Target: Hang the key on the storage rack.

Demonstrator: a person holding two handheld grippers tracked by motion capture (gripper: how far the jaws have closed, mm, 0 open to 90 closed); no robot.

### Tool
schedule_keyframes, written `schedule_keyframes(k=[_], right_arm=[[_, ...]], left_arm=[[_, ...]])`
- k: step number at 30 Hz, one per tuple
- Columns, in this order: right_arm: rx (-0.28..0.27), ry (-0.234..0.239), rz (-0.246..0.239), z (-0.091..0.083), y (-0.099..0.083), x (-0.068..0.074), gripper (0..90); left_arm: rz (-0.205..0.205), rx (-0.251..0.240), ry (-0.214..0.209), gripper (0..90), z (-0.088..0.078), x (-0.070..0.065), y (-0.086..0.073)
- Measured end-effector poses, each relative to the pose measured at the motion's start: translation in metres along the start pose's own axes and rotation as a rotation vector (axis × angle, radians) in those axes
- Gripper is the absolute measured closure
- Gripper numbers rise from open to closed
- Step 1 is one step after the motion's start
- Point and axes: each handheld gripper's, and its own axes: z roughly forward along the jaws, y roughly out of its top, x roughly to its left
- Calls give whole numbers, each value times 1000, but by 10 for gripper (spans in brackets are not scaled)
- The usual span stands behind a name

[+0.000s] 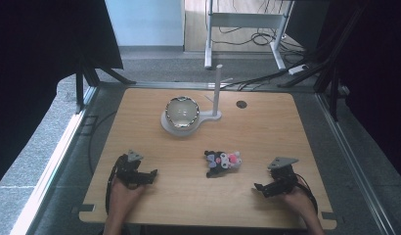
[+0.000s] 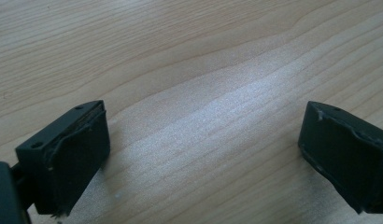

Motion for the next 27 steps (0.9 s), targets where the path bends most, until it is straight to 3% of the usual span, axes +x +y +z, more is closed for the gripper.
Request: schedule_keyframes(k=[27], right_arm=[[58,31,-70,1,29,-6,7]], left_arm=[[0,0,0,22,0,0,0]])
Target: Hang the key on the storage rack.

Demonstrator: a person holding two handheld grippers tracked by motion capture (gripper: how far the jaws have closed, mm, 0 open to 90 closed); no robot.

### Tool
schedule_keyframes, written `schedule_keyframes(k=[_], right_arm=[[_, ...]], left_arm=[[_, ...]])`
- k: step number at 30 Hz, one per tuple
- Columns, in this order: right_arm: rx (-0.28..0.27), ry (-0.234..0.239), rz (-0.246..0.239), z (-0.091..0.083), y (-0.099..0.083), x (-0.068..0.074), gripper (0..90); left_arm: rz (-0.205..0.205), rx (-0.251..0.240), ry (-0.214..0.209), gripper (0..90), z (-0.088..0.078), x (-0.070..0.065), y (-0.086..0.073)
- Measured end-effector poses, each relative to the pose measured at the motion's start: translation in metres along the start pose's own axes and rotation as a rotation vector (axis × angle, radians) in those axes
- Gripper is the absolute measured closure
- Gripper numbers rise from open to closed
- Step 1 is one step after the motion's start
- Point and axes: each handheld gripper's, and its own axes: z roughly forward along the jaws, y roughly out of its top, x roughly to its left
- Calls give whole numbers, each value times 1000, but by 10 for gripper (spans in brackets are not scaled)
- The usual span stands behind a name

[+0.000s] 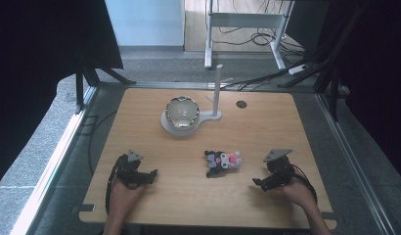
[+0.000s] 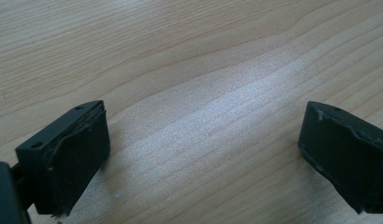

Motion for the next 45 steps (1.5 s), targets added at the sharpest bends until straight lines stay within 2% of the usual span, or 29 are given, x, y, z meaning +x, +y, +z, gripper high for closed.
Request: schedule_keyframes(k=[9,36,45], right_arm=[[21,3,-30,3,10,-1,17],[112,57,-123,20,53,-5,17],[146,82,-196,30,71,-2,35]], left_arm=[[0,0,0,22,0,0,0],[0,1,0,22,0,0,0],[0,0,0,22,0,0,0]])
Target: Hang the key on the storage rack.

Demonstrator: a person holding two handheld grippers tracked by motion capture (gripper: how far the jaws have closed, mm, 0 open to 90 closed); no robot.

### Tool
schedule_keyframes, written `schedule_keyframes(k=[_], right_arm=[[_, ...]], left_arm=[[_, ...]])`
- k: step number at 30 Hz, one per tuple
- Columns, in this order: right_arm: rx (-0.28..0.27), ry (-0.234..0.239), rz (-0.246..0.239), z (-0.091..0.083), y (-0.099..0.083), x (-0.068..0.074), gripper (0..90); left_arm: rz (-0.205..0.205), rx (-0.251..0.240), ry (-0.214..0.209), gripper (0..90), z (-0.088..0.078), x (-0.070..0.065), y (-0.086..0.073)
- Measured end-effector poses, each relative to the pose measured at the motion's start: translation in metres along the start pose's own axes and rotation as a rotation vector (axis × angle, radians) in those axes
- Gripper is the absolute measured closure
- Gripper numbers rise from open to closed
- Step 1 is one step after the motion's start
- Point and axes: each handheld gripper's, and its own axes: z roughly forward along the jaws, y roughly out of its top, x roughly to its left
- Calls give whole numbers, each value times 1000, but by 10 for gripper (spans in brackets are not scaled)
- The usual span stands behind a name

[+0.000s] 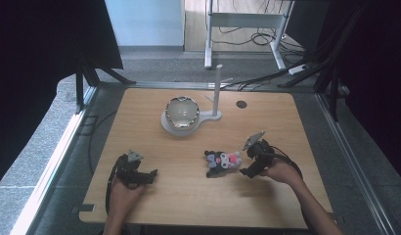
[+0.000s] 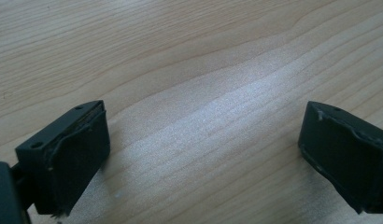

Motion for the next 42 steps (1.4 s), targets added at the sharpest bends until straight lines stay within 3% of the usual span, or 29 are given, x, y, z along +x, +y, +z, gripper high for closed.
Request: schedule_keyframes(k=[16,19,25,30,32,37,42], right_arm=[[82,75,-103,16,34,-2,85],[119,97,-151,23,44,0,90],[164,114,-201,31,55,5,107],[209,145,-230,41,65,10,141],[232,159,-247,47,69,11,210],[249,161,-237,45,72,14,323],[245,178,-168,38,73,9,387]], left_arm=[[-2,0,0,22,0,0,0],[0,0,0,22,0,0,0],[0,0,0,21,0,0,0],[0,0,0,22,0,0,0],[0,0,0,22,0,0,0],[0,0,0,22,0,0,0],[0,0,0,22,0,0,0]])
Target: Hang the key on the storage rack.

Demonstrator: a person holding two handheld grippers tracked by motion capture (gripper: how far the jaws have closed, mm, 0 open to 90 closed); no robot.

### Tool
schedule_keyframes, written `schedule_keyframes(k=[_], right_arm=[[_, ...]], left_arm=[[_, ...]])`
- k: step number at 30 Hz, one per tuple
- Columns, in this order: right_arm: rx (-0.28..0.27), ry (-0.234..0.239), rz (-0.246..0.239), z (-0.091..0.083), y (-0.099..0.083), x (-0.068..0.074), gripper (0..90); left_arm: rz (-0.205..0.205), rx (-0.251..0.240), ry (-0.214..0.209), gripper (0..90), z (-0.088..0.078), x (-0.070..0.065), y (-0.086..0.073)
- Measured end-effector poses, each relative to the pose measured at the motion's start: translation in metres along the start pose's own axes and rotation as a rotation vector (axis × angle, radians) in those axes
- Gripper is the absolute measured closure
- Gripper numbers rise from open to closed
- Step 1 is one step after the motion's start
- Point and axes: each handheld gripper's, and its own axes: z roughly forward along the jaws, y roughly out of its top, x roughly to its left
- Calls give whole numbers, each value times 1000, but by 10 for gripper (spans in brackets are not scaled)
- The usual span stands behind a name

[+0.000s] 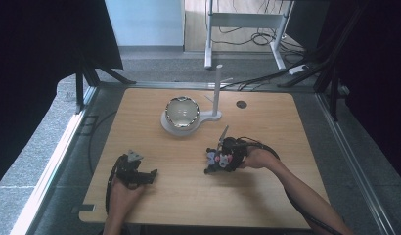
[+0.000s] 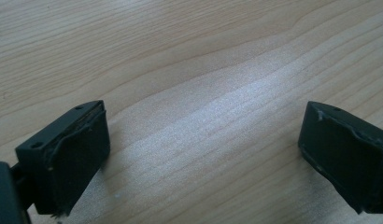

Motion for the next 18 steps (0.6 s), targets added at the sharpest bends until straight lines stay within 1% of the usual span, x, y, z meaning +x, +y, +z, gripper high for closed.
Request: schedule_keyframes(k=[2,4,5,6,8,10,12,13,15,18], right_arm=[[-10,4,20,-4,-1,-2,397],[-33,19,29,-9,-2,-4,403],[-33,19,29,-9,-2,-4,403],[-46,25,40,-15,-4,-5,408],[-58,27,50,-20,-5,-6,411],[-68,22,52,-27,-6,-8,412],[-71,22,55,-30,-6,-8,413],[-81,14,58,-36,-8,-10,414],[-85,9,61,-38,-8,-11,414],[-109,5,72,-51,-12,-17,414]], left_arm=[[0,0,0,22,0,0,0],[0,0,0,22,0,0,0],[0,0,0,22,0,0,0],[0,0,0,22,0,0,0],[0,0,0,22,0,0,0],[0,0,0,22,0,0,0],[0,0,0,22,0,0,0],[0,0,0,22,0,0,0],[0,0,0,22,0,0,0],[-1,0,-1,22,0,0,0]])
